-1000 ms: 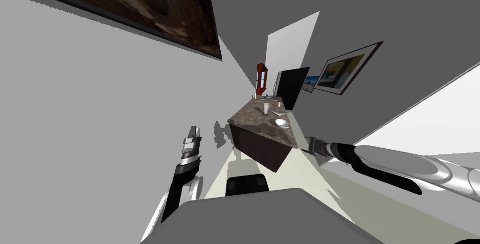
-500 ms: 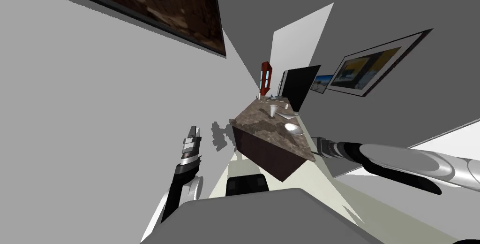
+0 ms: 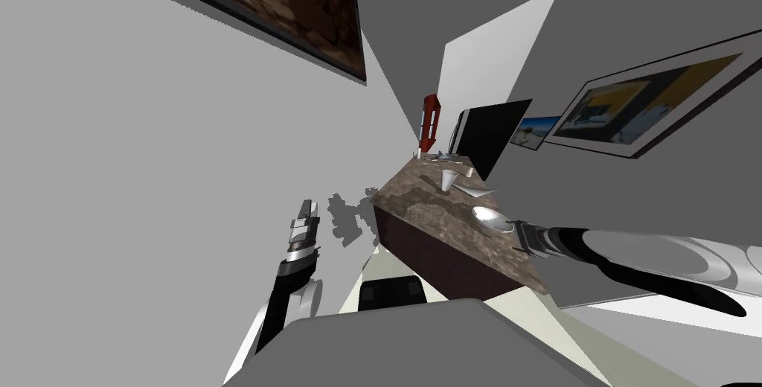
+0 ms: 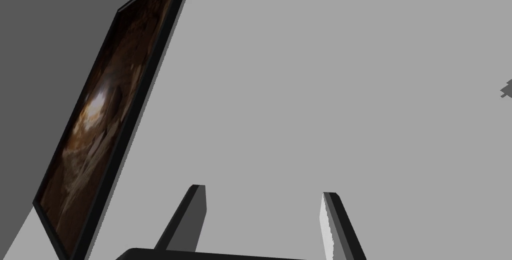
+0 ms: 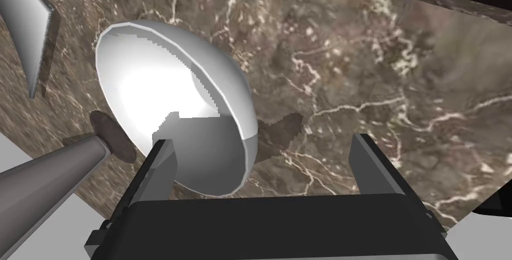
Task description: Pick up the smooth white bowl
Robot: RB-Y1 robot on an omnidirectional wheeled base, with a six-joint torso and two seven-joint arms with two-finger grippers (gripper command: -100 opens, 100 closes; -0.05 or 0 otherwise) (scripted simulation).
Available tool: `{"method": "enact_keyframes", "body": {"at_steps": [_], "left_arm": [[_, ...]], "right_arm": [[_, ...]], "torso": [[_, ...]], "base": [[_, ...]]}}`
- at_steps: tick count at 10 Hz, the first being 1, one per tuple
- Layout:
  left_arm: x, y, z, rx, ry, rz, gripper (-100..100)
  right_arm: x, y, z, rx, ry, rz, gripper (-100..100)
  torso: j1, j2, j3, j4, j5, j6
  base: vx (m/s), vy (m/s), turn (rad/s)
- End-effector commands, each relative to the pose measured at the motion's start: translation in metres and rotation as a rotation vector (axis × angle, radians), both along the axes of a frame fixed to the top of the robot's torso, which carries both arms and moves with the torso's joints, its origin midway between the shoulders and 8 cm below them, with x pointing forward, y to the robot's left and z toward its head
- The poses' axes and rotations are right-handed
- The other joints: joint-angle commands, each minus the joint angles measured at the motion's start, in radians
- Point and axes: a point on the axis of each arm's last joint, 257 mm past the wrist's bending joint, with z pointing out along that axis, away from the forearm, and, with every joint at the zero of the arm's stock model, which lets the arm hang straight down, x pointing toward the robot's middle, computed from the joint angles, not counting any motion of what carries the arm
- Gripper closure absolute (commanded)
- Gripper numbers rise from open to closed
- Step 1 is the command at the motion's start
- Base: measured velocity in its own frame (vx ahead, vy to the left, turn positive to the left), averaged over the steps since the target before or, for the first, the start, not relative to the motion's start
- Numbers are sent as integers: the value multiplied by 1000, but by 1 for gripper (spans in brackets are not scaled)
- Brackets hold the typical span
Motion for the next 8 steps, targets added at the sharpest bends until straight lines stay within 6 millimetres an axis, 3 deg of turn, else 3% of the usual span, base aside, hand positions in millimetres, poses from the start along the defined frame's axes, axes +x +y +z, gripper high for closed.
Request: {"method": "enact_keyframes", "body": {"at_steps": [1, 3, 4, 6, 7, 8], "left_arm": [[0, 0, 0, 0, 0, 0, 0], [0, 0, 0, 0, 0, 0, 0], [0, 0, 0, 0, 0, 0, 0], [0, 0, 0, 0, 0, 0, 0], [0, 0, 0, 0, 0, 0, 0], [0, 0, 0, 0, 0, 0, 0]], "right_arm": [[-21, -13, -7, -43, 64, 12, -100], [-21, -13, -7, -43, 64, 12, -100], [-40, -15, -16, -45, 106, 10, -100], [-37, -15, -15, -43, 99, 8, -100], [-37, -15, -14, -44, 99, 10, 0], [-48, -18, -21, -43, 99, -2, -100]], "torso": [[0, 0, 0, 0, 0, 0], [0, -2, -1, -1, 0, 0], [0, 3, 2, 1, 0, 0], [0, 7, 4, 2, 0, 1], [-1, 8, 5, 2, 0, 1], [-1, 9, 5, 2, 0, 1]], "base": [[192, 12, 115], [111, 20, 19], [45, 25, 30], [27, 11, 8], [0, 0, 0], [34, -5, 85]]}}
